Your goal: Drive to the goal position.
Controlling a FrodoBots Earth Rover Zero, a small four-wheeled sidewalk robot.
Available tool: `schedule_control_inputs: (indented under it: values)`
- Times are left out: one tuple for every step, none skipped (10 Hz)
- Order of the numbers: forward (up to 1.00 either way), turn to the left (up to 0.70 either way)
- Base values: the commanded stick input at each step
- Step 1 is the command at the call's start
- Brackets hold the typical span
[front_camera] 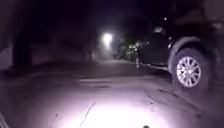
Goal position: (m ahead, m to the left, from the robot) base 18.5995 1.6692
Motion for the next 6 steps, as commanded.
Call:
schedule_control_inputs:
  values:
    - [0.7, -0.34]
    - [0.7, -0.28]
    - [0.7, -0.23]
    - [0.7, -0.18]
    - [0.7, -0.12]
    - [0.7, -0.07]
